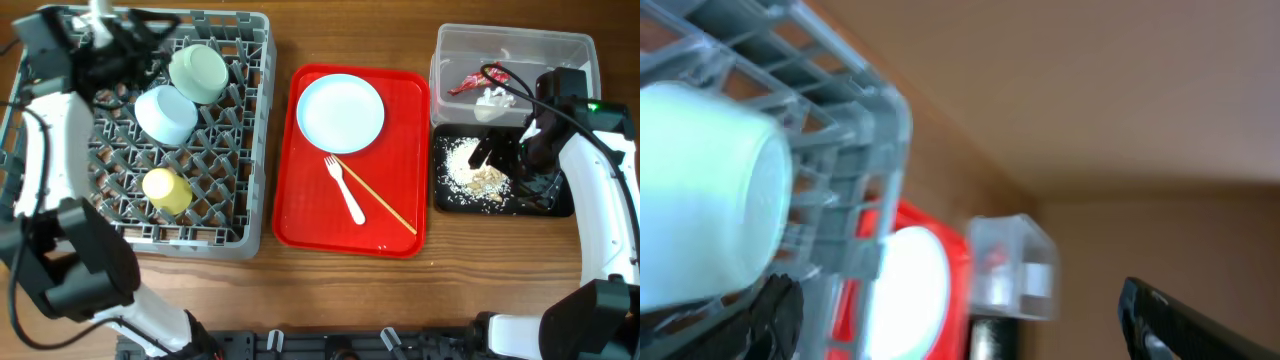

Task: Sort waste into correct bins and load items into the dishwasher rack
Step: 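Reach the left gripper to the white fork on the red tray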

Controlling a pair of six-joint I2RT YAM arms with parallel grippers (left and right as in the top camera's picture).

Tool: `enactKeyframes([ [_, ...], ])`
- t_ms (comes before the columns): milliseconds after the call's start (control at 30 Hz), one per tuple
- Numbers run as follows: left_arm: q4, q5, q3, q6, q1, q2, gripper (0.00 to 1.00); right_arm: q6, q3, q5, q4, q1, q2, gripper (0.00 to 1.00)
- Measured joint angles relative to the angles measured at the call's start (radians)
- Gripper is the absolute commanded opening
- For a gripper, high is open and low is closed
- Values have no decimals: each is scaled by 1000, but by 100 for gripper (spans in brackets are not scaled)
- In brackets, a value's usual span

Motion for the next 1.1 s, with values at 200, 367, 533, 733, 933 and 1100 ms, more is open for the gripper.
enactKeyframes([
  [200,-216,-344,-1,93,-201,-126,100,-5,0,0,0,0,0,99],
  [367,-343,-561,-1,117,-392,-204,100,-6,1,0,1,0,0,100],
  [533,-417,-633,-1,120,-543,-200,98,-6,1,0,1,0,0,100],
  [733,-423,-676,-1,112,-705,-171,98,-6,1,0,1,0,0,100],
  [933,-434,-792,-1,-5,-844,-60,93,-6,2,0,1,0,0,100],
  [1100,-436,-869,-1,-82,-931,54,91,-6,2,0,1,0,0,100],
])
